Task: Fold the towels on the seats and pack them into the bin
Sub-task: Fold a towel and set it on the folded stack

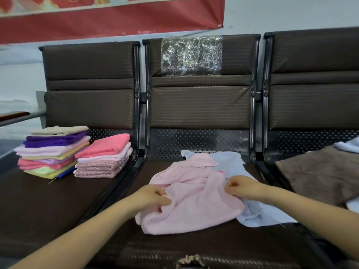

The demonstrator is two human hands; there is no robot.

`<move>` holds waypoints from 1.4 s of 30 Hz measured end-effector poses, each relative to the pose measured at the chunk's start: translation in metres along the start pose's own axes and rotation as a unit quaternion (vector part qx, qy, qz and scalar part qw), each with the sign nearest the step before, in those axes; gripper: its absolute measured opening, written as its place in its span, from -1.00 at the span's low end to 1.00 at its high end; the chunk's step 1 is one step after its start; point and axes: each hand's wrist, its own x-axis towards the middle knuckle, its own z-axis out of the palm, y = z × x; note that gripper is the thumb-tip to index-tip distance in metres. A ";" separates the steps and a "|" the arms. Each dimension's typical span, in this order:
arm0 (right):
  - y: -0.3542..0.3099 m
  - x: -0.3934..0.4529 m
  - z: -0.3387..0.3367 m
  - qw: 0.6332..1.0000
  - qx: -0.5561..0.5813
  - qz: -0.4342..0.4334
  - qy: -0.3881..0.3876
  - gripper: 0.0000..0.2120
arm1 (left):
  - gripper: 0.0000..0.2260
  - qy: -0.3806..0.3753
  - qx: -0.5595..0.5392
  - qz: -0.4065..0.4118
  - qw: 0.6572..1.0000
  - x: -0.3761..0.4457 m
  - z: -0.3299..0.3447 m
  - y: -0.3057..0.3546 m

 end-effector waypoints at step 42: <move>-0.030 -0.003 -0.004 0.978 -0.153 -0.028 0.142 -0.81 | -0.61 0.110 0.200 -0.095 0.969 0.014 -0.028 -0.002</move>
